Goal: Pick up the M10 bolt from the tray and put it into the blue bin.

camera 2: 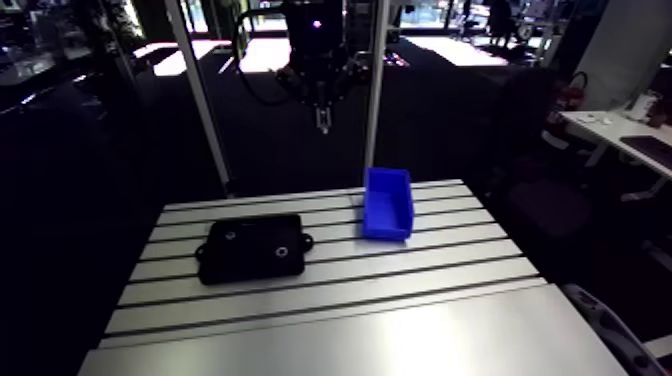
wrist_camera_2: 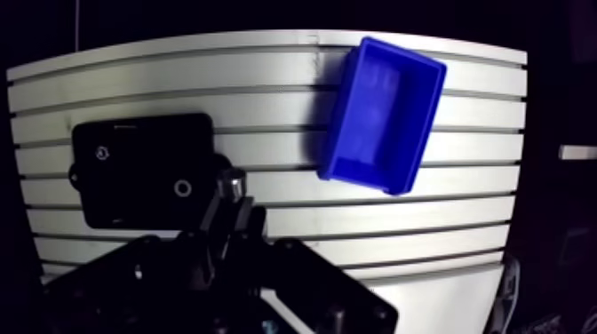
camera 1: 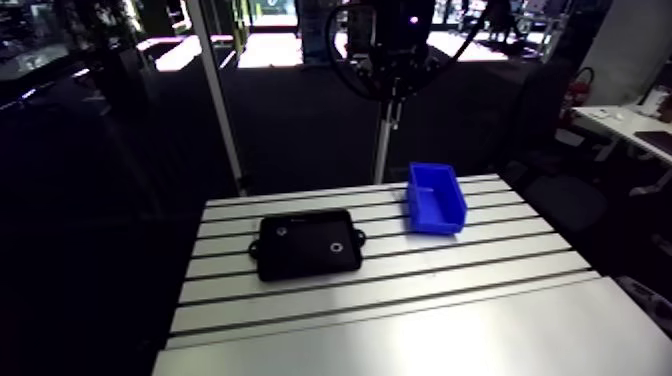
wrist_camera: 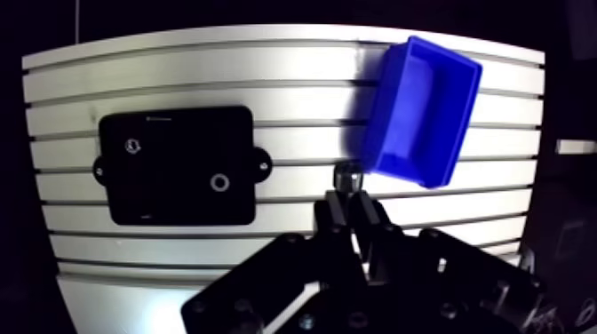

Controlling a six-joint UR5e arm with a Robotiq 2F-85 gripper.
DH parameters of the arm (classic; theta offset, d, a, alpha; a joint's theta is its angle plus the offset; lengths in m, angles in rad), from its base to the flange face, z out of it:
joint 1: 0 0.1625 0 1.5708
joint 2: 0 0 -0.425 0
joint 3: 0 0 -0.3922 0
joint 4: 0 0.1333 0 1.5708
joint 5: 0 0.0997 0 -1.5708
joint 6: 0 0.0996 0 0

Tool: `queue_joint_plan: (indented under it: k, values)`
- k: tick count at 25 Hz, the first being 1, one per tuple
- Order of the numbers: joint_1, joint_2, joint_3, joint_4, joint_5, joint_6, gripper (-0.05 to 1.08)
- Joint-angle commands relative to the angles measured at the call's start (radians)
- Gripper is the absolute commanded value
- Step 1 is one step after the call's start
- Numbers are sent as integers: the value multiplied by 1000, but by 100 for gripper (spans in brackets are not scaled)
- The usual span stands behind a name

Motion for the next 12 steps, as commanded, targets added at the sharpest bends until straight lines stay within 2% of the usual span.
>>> queue_joint_plan:
  k: [1, 3, 12]
  values:
    - [-116, -8, -19, 16, 37, -459, 107]
    - [-136, -5, -17, 18, 48, -565, 107]
    - [-174, 52, -17, 53, 42, -1024, 107]
